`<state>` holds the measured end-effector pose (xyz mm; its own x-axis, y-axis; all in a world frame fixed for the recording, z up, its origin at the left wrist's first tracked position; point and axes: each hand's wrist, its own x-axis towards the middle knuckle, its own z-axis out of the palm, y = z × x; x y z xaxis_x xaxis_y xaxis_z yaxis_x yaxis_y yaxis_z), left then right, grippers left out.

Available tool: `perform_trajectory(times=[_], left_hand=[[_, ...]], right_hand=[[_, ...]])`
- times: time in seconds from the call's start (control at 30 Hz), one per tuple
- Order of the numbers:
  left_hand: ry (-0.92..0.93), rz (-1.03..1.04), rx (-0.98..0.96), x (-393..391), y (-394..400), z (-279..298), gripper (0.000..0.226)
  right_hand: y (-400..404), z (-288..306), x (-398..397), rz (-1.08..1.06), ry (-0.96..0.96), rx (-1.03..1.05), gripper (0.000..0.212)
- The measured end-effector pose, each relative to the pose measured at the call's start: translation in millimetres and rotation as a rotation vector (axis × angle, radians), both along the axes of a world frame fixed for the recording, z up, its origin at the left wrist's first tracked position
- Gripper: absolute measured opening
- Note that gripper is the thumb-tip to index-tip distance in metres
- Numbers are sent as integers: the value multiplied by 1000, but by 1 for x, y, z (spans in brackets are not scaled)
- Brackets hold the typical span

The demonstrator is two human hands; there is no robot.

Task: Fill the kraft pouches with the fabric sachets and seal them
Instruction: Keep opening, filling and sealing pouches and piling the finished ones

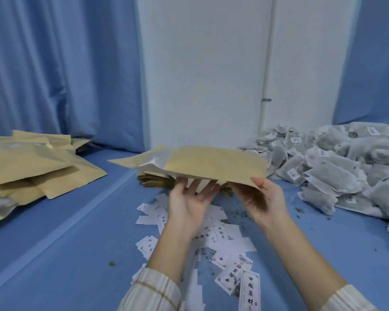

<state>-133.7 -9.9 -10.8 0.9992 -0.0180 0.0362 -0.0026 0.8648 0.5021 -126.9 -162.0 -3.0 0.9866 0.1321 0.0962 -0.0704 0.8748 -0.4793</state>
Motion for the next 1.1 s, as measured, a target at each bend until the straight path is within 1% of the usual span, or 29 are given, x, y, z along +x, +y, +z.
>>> perform_trajectory(times=[0.07,0.13,0.2,0.23,0.27,0.3,0.33,0.37,0.4,0.43,0.47,0.53,0.57,0.6,0.63,0.7,0.73,0.8,0.83,0.87,0.9,0.93,0.97,1.0,1.07,1.1], left_hand=[[-71,77,23,16,31,16,23],[-158,211,14,40,71,39,21],[-143,366,86,65,112,57,22],[-97,434,148,76,132,58,26],[-23,473,200,87,152,52,30],[61,475,229,95,171,42,32],[123,461,253,102,188,30,30],[167,446,277,106,200,18,27],[203,443,300,111,208,8,23],[232,448,325,116,211,-2,20],[254,452,342,121,211,-10,19],[276,434,349,132,199,-21,21],[282,416,347,138,190,-25,21],[286,399,353,143,181,-28,20],[286,380,381,149,172,-30,18],[279,345,456,159,155,-33,22],[283,321,492,164,146,-34,26],[310,254,540,170,129,-38,26],[332,224,555,173,122,-41,23],[354,205,562,174,115,-45,22],[375,189,564,176,108,-48,21],[390,170,569,176,102,-52,21],[397,143,580,176,95,-54,19],[398,117,592,175,88,-54,17],[393,101,604,173,74,-52,14],[387,106,604,171,68,-50,15]], right_hand=[[37,7,23,-17,-12,-82,39],[103,30,54,1,-52,-113,43],[189,60,85,97,-42,-171,37],[232,71,98,172,-27,-265,38],[269,76,109,237,-16,-400,52],[296,72,120,274,-26,-569,72],[316,62,130,304,-22,-739,87],[332,47,139,315,-15,-845,95],[340,29,150,323,-6,-888,95],[344,11,159,333,9,-895,88],[344,-5,168,342,15,-883,76],[337,-22,182,353,12,-850,37],[330,-27,188,328,0,-846,23],[320,-30,192,268,-28,-869,15],[308,-31,196,186,-73,-916,12],[276,-32,200,-16,-219,-1081,24],[257,-32,202,-149,-337,-1241,27],[213,-36,207,-421,-575,-1715,33],[191,-37,207,-494,-633,-1958,41],[173,-39,207,-493,-638,-2182,49],[156,-41,205,-418,-609,-2369,55],[143,-43,202,-322,-577,-2488,56],[133,-45,198,-253,-561,-2542,52],[126,-47,195,-227,-568,-2539,44],[117,-47,187,-286,-623,-2489,31],[115,-47,183,-330,-654,-2495,28]])
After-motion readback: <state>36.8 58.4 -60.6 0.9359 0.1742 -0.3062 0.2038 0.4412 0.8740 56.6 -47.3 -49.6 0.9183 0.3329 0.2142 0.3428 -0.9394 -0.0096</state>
